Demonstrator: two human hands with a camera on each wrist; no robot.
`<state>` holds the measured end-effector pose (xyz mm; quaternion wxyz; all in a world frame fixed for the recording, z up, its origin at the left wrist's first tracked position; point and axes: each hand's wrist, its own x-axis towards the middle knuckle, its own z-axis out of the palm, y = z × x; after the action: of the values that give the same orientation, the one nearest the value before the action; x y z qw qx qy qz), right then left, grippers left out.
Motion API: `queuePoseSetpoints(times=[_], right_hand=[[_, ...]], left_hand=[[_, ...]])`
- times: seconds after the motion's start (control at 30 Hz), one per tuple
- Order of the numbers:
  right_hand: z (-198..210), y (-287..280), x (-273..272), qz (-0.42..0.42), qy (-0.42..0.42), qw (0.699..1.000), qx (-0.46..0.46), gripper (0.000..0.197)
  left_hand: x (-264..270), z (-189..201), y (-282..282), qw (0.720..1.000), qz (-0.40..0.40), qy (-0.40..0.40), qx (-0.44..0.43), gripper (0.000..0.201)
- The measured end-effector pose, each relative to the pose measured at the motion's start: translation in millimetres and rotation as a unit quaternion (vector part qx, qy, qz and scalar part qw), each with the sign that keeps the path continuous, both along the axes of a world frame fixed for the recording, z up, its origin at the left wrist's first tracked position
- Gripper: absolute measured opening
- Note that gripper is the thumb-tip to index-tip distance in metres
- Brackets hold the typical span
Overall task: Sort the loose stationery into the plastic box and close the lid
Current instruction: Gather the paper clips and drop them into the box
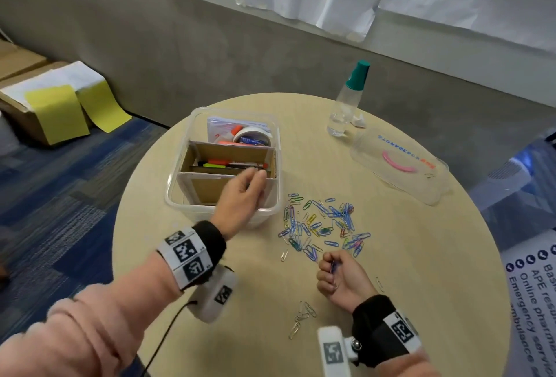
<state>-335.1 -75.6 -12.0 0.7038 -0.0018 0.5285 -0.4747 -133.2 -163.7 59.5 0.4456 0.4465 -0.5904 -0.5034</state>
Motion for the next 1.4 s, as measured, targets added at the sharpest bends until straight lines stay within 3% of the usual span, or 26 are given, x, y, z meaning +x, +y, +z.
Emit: queuePoseSetpoints(times=[0.1,0.2,0.3,0.47,0.63,0.77,0.97,1.13,1.27,1.33,1.4], right_hand=[[20.4,-12.9,8.6,0.026,-0.014,0.999,-0.014,0.021],[44.2,-30.6,20.8,0.054,-0.014,0.998,-0.026,0.023],[69.2,-52.4,38.7,0.085,-0.010,0.995,-0.045,0.023],[98.6,-87.0,78.8,0.130,0.003,0.989,-0.065,0.025],[108.6,-110.8,120.4,0.185,0.011,0.982,-0.033,0.025],[109.6,-120.7,147.9,0.224,-0.014,0.974,-0.022,0.047],[110.2,-121.5,148.7,0.317,0.024,0.947,-0.051,0.057],[107.8,-107.7,102.2,0.290,0.076,0.942,-0.151,0.031],[97.1,-73.6,39.8,0.232,0.181,0.934,-0.201,0.018],[81.3,-52.3,12.4,0.261,0.292,0.901,-0.187,0.014],[59.1,-30.7,-11.9,0.320,0.436,0.829,-0.142,0.012]], left_hand=[[34.1,-3.2,-21.5,0.973,0.045,-0.202,-0.099,0.016],[61.0,-9.7,-36.4,0.923,-0.019,-0.375,-0.088,0.009],[73.7,-17.1,-45.5,0.893,-0.055,-0.443,-0.055,0.011],[71.7,-26.9,-44.7,0.910,0.049,-0.406,-0.061,0.019],[71.6,-25.4,-33.0,0.941,0.193,-0.248,-0.127,0.020],[77.0,-18.5,-29.4,0.951,0.224,-0.178,-0.117,0.021],[77.2,-16.3,-27.5,0.959,0.212,-0.162,-0.091,0.021],[70.0,-13.2,-19.3,0.964,0.158,-0.175,-0.125,0.018],[42.0,-6.6,0.5,0.953,0.045,-0.200,-0.223,0.012],[21.1,-5.9,14.2,0.928,-0.054,-0.230,-0.288,0.011],[-1.4,-13.0,26.3,0.890,-0.182,-0.266,-0.322,0.009]])
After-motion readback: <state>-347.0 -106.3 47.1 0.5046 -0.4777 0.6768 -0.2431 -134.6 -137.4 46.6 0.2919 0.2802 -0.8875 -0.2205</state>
